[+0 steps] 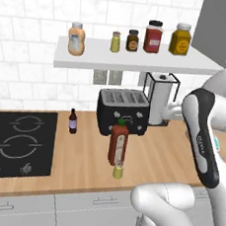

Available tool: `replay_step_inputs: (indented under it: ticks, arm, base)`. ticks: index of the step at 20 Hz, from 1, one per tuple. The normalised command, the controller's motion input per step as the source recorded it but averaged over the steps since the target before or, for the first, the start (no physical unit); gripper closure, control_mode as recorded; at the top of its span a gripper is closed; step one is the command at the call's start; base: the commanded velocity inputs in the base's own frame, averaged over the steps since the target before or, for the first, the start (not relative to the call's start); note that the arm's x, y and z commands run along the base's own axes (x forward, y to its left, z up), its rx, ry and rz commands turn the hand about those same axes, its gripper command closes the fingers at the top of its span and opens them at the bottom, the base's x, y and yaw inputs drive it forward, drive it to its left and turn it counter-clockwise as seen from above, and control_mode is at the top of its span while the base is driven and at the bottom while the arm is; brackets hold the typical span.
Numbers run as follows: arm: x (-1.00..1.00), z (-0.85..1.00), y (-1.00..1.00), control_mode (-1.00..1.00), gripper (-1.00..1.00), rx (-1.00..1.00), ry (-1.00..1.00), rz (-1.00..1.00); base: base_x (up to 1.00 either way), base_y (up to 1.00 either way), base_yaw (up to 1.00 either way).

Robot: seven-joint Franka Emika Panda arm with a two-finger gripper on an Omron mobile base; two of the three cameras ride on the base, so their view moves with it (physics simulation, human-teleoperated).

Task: Put the shaker and condiment bottle from the counter next to their counterparts in the cabinet.

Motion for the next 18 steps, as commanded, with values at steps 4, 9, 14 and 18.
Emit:
replay_step_inputs:
  ticks: [4,9,14,18]
  arm:
    - [-0.22,-0.23,-0.32,-1.00,-1.00,0.24,-0.55,0.59]
    - [-0.04,-0.27,-0.13,-1.00,-1.00,0.19,-0.53,0.67]
    - [-0.02,-0.19,0.07,-1.00,-1.00,-0.01,0.02,0.11]
    - [0.00,-0.03,0.01,-1.00,-1.00,0.00,-0.09,-0.01]
  base:
    - [0.00,0.00,0.00]
    - [0.00,0.00,0.00]
    - [0.00,0.00,0.00]
    - [0.00,0.00,0.00]
